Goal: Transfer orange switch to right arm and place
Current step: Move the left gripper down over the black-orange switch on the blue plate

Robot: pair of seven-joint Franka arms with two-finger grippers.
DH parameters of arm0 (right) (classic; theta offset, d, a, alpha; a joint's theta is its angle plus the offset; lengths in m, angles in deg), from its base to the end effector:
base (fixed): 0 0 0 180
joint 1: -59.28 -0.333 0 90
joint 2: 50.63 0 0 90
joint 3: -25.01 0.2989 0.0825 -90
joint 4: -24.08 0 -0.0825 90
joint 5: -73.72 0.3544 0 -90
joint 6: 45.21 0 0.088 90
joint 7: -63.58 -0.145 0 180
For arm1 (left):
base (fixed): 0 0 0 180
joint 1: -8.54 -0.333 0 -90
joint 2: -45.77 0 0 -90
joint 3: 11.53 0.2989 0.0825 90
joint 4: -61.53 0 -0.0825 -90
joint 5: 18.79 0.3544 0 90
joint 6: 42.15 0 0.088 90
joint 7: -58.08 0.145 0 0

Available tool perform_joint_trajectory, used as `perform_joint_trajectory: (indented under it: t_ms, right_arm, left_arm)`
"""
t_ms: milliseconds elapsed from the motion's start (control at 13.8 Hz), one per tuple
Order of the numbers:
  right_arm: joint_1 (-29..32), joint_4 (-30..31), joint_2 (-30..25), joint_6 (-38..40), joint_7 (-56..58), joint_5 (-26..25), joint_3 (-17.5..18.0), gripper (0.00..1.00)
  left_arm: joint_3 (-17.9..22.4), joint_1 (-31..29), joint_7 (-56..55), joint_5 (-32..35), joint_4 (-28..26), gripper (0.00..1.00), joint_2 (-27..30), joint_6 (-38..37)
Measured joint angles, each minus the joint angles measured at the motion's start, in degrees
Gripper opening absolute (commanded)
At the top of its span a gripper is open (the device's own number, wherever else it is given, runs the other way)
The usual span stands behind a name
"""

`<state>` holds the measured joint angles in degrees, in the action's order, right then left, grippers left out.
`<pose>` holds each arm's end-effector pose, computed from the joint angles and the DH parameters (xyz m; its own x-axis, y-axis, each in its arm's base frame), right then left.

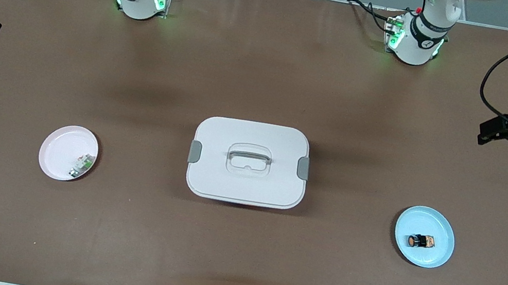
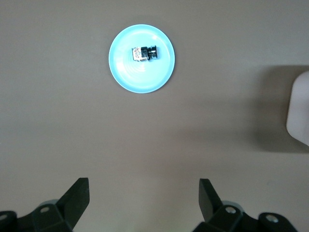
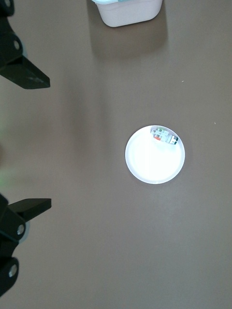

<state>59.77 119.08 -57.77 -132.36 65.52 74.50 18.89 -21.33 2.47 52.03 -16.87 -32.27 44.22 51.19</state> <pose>0.4788 -0.0565 0.5891 0.9967 -0.0798 -0.0122 -0.0801 -0.9964 -0.0273 0.5331 -0.0291 0.5309 0.9988 0.0384 -0.0315 0.0374 -0.9988 -0.0323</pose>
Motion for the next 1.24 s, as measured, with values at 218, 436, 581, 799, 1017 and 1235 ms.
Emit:
perform_joint_trajectory:
  t_ms: [218, 436, 581, 799, 1017, 1235]
  right_arm:
    - [0.0, 0.0, 0.0, 0.0, 0.0, 0.0, 0.0, 1.0]
    - [0.0, -0.1, 0.0, 0.0, 0.0, 0.0, 0.0, 1.0]
    - [0.0, -0.2, 0.0, 0.0, 0.0, 0.0, 0.0, 1.0]
    - [0.0, -0.3, 0.0, -0.1, 0.0, 0.0, 0.0, 1.0]
    - [0.0, -0.6, 0.0, -0.1, 0.0, 0.0, 0.0, 1.0]
    - [0.0, -0.8, 0.0, -0.1, 0.0, 0.0, 0.0, 1.0]
  left_arm:
    - [0.1, -0.9, 0.1, 0.0, -2.2, 1.0, -2.8, 4.1]
    - [0.1, -1.8, 0.1, 0.0, -3.3, 1.0, -6.6, 8.6]
    - [0.1, -2.8, 0.5, 0.0, -4.6, 1.0, -9.6, 12.9]
    - [0.2, -3.6, 1.4, 0.0, -5.3, 1.0, -14.1, 18.0]
    - [0.2, -3.6, 1.4, 0.2, -5.5, 1.0, -18.3, 23.8]
    - [0.2, -3.6, 1.2, 5.4, -5.7, 1.0, -23.8, 32.6]
